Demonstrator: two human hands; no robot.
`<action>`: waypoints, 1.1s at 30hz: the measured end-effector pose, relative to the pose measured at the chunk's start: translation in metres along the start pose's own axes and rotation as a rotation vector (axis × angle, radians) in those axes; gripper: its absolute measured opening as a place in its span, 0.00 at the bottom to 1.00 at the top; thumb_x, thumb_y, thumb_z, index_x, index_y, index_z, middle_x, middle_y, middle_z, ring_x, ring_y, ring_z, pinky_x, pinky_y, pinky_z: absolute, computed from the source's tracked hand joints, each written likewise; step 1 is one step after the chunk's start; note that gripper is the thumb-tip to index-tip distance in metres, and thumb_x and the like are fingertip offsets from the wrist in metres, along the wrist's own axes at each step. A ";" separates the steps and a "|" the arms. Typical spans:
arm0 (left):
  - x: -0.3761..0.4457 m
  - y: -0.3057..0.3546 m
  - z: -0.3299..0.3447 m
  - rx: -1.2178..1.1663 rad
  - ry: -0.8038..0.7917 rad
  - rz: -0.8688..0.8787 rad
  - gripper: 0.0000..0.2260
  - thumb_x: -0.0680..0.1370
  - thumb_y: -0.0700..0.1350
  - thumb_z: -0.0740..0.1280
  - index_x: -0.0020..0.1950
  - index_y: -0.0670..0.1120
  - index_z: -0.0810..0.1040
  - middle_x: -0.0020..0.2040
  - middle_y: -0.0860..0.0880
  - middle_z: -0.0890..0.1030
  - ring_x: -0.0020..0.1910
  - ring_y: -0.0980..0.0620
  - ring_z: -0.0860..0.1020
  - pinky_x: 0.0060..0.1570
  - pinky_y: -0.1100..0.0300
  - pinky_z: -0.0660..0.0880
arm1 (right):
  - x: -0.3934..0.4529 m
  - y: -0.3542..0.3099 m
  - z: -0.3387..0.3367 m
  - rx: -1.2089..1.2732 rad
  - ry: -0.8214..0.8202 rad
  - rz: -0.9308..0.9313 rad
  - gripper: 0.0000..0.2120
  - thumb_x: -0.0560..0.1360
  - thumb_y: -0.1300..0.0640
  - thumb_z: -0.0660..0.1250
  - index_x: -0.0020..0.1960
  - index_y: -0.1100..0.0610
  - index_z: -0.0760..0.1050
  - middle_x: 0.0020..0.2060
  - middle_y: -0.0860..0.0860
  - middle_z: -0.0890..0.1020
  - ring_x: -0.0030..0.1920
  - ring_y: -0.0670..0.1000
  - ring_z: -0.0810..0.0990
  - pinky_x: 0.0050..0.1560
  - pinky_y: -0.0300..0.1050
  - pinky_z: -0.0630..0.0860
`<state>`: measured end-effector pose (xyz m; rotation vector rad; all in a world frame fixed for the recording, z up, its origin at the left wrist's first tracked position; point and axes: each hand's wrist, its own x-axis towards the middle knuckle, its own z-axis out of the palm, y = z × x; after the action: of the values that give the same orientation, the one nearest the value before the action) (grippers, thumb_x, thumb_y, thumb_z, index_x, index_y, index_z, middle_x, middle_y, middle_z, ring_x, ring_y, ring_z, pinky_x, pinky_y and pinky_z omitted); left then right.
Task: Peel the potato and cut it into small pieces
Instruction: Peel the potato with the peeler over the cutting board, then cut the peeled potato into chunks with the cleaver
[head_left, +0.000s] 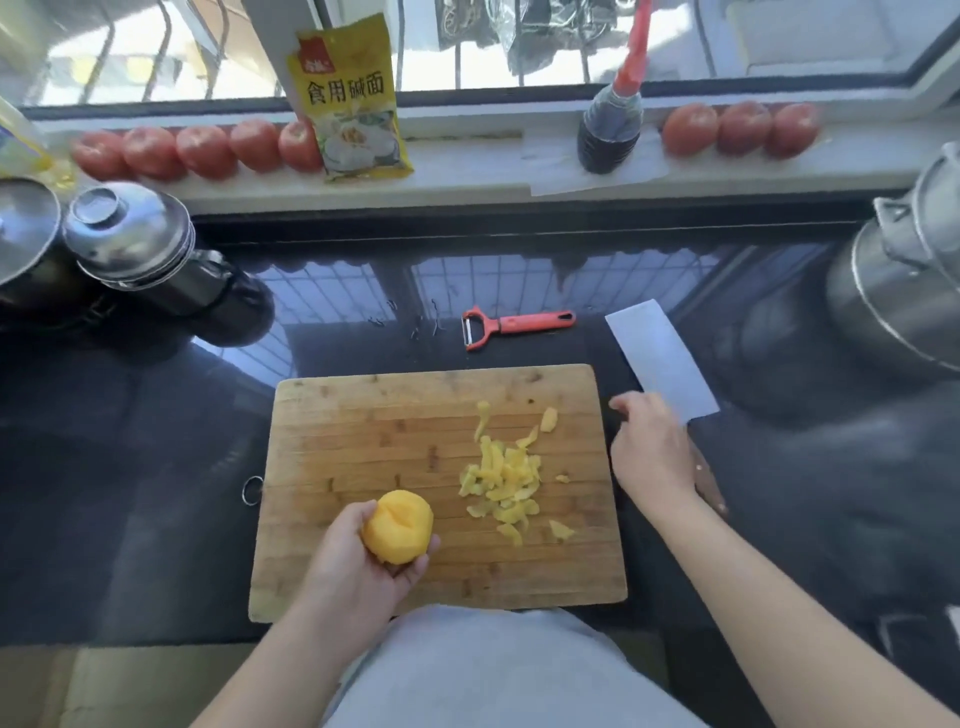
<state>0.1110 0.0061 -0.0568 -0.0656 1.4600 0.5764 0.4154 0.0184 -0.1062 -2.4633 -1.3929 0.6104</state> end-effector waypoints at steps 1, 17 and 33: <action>0.000 -0.002 0.001 0.009 -0.005 -0.005 0.16 0.86 0.47 0.57 0.66 0.38 0.73 0.56 0.36 0.81 0.46 0.36 0.82 0.28 0.58 0.78 | -0.018 0.015 -0.004 -0.074 -0.031 0.022 0.17 0.79 0.68 0.59 0.62 0.54 0.76 0.61 0.50 0.76 0.60 0.55 0.75 0.47 0.48 0.67; -0.007 -0.020 0.018 -0.002 -0.083 0.027 0.18 0.85 0.49 0.58 0.70 0.39 0.71 0.61 0.35 0.79 0.46 0.36 0.82 0.28 0.55 0.78 | -0.018 0.042 -0.003 -0.248 -0.221 0.024 0.07 0.79 0.63 0.64 0.56 0.56 0.72 0.53 0.54 0.78 0.52 0.56 0.76 0.49 0.49 0.74; -0.004 -0.046 0.009 0.122 -0.037 0.200 0.14 0.88 0.50 0.60 0.65 0.40 0.74 0.58 0.34 0.82 0.48 0.35 0.84 0.36 0.51 0.77 | -0.017 0.091 0.006 -0.168 0.060 0.070 0.21 0.79 0.54 0.69 0.69 0.56 0.67 0.58 0.59 0.71 0.54 0.61 0.69 0.52 0.56 0.72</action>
<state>0.1373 -0.0313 -0.0658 0.1878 1.4717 0.6455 0.4735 -0.0425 -0.1444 -2.6477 -1.3925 0.4466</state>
